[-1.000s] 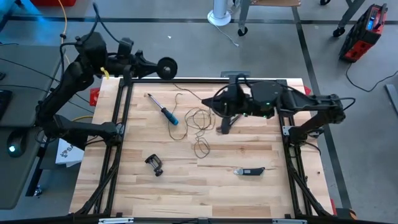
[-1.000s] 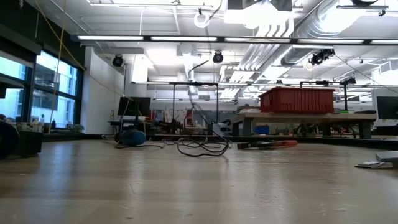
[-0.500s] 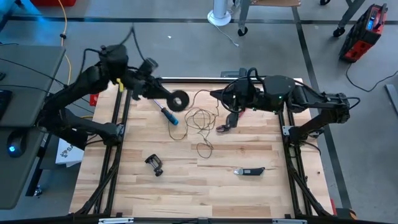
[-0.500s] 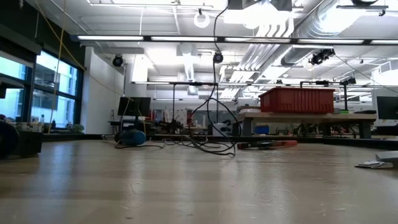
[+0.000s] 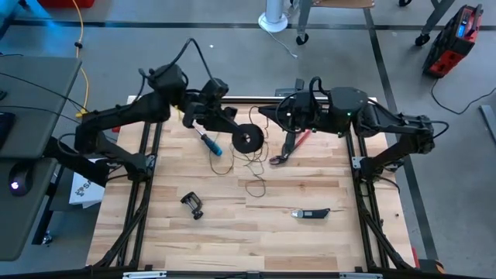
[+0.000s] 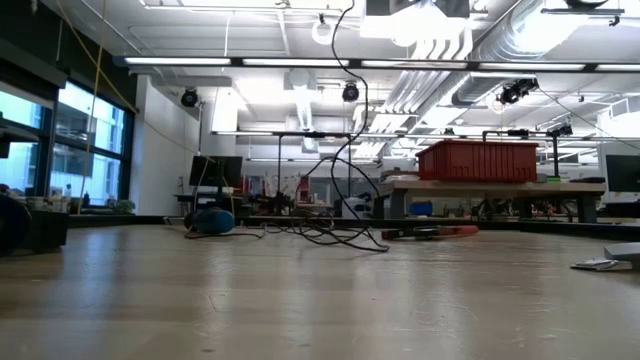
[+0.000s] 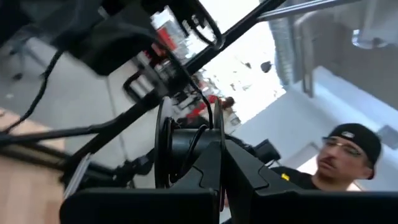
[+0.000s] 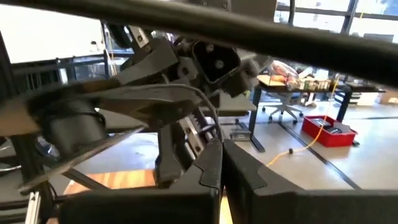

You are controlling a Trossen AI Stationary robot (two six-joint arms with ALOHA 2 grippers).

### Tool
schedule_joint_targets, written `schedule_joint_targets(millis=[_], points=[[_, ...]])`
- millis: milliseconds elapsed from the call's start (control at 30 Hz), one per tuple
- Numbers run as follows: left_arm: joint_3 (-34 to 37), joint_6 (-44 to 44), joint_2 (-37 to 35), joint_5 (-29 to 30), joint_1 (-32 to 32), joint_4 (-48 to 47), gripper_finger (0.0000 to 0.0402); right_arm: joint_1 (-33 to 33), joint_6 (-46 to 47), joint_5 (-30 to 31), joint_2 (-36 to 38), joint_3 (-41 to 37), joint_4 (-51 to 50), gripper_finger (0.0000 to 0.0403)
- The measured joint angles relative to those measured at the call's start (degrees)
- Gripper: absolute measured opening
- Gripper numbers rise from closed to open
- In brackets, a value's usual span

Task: Coil cords
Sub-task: Coil the black wire onto the black spool

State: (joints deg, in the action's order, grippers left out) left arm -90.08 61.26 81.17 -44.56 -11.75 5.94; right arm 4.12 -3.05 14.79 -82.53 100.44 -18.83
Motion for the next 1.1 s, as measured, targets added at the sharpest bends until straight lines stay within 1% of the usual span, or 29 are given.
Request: schedule_joint_targets(millis=[200, 300, 467, 633, 900, 967, 1100], points=[[0.0, 3.9, 3.0, -0.2, -0.3, 11.6, 0.0, 0.0, 0.7, -2.3, -1.6, 0.0, 3.3, 0.0], [0.0, 5.3, 3.8, -0.1, -0.6, 16.1, 0.0, 0.0, 1.9, -4.5, -2.9, 0.0, 4.6, 0.0], [0.0, 4.6, 4.2, 4.2, -1.7, 20.4, 0.0, 0.0, 3.4, -5.5, -5.1, 0.0, 7.6, 0.0], [0.0, 3.1, 4.0, 6.1, -4.2, 24.3, 0.0, 0.0, 5.8, -7.5, -6.5, 0.0, 8.9, 0.0], [0.0, -0.5, 1.2, 5.5, -10.5, 22.7, 0.0, 0.9, 6.1, -7.4, -6.5, 0.0, 9.1, 0.0], [0.0, -2.3, -0.2, 5.1, -12.6, 20.0, 0.0, 0.8, 6.5, -7.3, -6.3, 0.0, 8.8, 0.0], [0.0, -8.5, -3.5, 3.7, -16.3, 11.1, 0.0, 0.7, 7.1, -6.9, -6.1, 0.1, 8.2, 0.0]])
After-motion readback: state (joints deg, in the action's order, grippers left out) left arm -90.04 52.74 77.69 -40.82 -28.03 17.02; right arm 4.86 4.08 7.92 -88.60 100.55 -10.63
